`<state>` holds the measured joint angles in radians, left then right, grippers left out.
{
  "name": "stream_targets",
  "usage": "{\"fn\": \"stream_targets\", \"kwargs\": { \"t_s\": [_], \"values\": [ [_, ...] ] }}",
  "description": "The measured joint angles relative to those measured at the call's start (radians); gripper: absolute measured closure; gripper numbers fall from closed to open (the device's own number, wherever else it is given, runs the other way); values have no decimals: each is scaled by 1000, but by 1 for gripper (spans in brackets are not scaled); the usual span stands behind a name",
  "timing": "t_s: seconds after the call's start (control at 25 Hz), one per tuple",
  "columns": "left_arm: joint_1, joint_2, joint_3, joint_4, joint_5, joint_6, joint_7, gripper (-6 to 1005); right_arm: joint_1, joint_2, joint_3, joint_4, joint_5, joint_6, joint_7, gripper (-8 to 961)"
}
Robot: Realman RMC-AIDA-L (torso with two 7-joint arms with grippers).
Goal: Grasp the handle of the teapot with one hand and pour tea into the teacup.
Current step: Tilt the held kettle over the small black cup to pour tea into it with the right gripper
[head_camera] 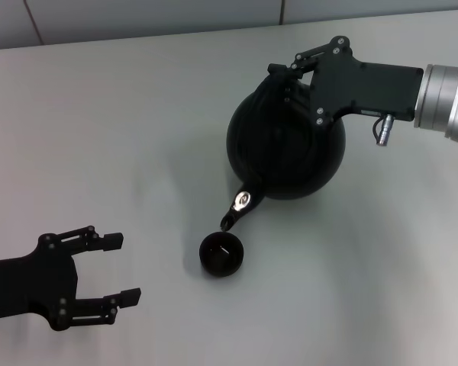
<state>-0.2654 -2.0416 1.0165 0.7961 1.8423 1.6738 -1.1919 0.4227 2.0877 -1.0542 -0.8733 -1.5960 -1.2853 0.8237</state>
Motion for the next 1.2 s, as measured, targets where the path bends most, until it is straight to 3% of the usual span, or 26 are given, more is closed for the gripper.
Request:
{"fn": "stream_targets", "kwargs": {
  "t_s": [1.2],
  "values": [
    [-6,0,-1,-2,0,-22,-2,165,1,0,-53,-55,-3,7,-40,850]
  ]
}}
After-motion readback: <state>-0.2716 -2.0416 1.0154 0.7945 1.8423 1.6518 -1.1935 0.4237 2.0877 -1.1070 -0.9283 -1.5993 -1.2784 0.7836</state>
